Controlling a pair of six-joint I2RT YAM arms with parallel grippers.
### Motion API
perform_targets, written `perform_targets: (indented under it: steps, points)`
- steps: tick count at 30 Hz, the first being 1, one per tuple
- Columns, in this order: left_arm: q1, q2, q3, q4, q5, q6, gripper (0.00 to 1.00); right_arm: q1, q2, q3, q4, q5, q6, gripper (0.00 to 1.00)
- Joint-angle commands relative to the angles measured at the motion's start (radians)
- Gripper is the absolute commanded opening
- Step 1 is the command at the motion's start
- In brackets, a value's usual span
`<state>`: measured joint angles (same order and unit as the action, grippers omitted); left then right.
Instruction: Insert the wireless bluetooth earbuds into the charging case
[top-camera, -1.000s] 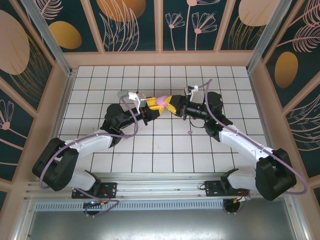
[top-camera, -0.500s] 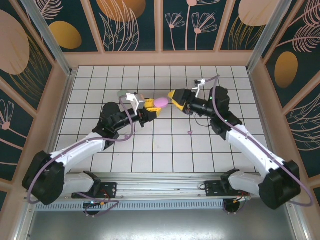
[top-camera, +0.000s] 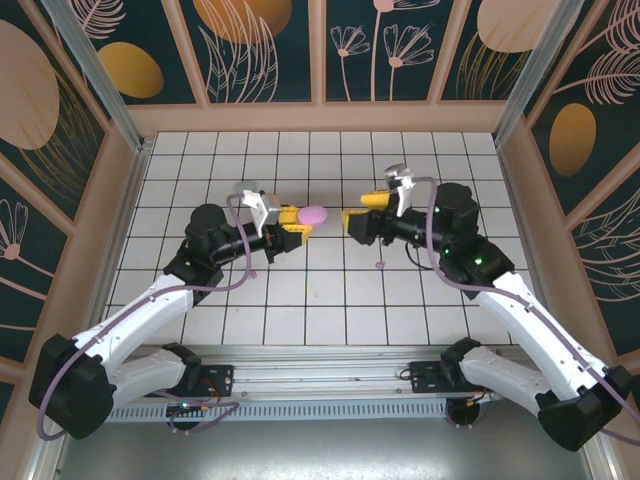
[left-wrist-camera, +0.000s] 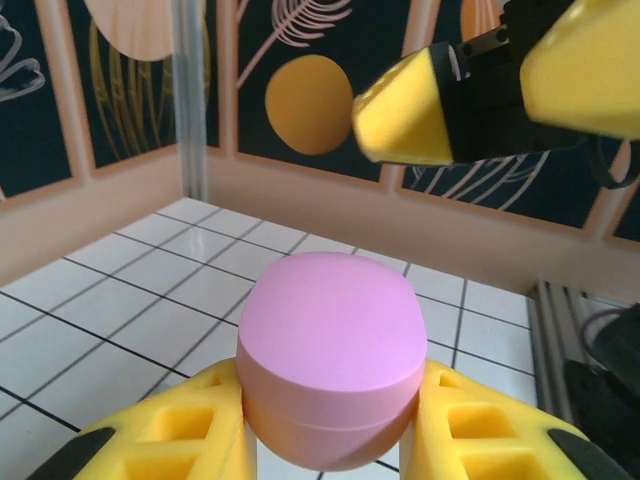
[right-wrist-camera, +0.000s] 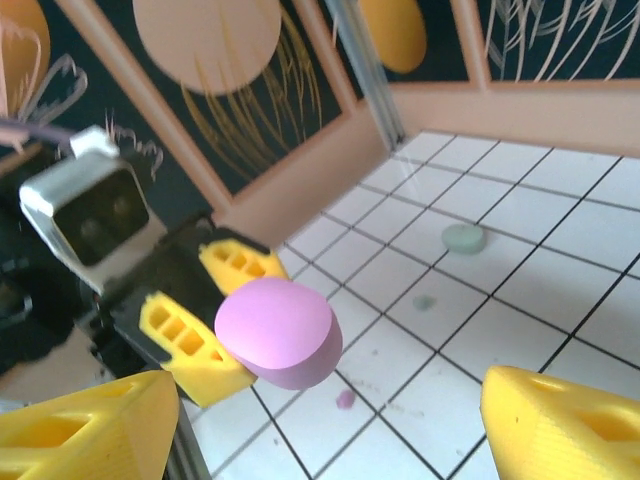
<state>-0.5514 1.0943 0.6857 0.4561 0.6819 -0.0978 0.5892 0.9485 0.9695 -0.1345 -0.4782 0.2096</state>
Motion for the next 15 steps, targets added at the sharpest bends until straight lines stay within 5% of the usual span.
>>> perform_targets:
  steps: [1,15]
  points:
    - [0.004,0.007,0.037,-0.014,0.077,-0.022,0.15,0.031,0.016,0.017,-0.042,0.006,-0.125,0.79]
    - [0.005,0.036,0.052,0.037,0.157,-0.074,0.13,0.098,0.103,0.032,-0.027,-0.094,-0.178,0.76]
